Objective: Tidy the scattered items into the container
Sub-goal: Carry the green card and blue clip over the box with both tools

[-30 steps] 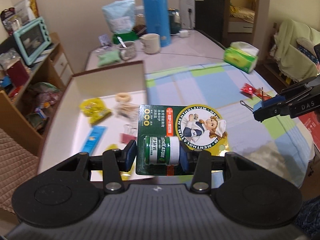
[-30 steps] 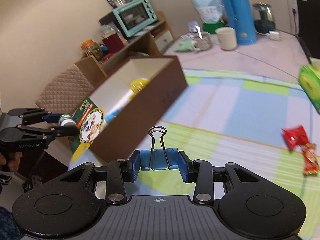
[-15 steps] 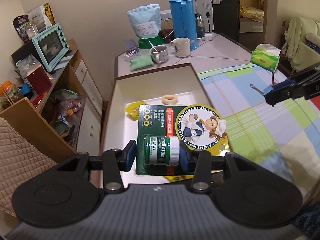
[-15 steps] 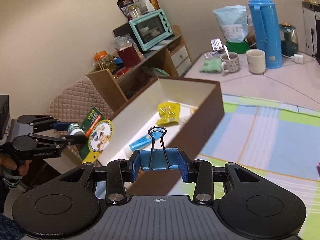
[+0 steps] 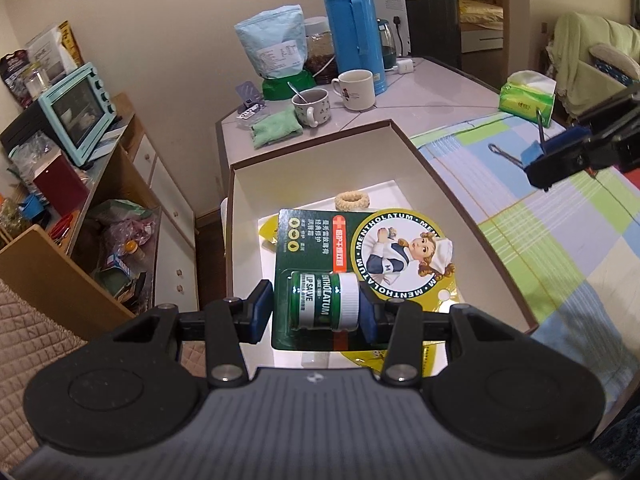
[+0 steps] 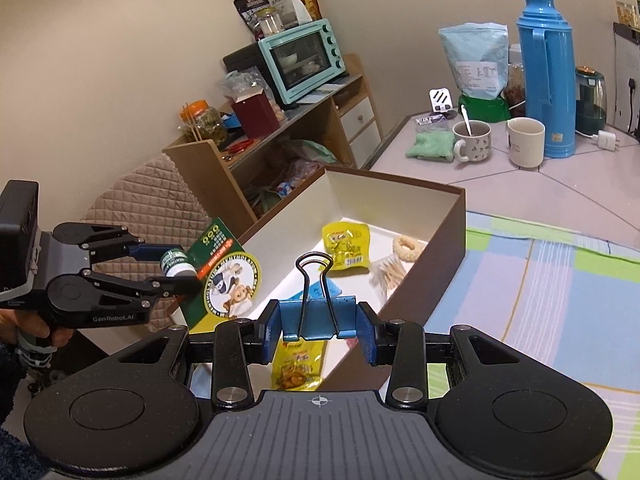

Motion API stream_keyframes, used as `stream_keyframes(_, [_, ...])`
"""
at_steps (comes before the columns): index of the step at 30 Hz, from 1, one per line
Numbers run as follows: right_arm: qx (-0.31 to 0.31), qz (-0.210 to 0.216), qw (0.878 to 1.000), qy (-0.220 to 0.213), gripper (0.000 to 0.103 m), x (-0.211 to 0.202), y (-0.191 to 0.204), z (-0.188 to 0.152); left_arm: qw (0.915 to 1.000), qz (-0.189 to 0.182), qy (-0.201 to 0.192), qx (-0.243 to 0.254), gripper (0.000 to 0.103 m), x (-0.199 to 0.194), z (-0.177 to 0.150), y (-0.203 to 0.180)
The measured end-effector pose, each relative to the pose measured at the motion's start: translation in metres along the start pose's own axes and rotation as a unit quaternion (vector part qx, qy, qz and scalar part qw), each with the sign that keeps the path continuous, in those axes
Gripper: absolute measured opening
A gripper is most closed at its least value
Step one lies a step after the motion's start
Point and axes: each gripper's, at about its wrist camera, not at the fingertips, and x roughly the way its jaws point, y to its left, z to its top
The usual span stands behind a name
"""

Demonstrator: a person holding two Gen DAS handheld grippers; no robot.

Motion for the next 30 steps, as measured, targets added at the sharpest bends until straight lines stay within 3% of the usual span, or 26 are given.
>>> stream_keyframes(30, [0.009,-0.018,0.999,0.033,0.039,0.079,-0.048,0.056,0.9946,-0.041,0.077,0.056,0.039,0.156,0.037,0.012])
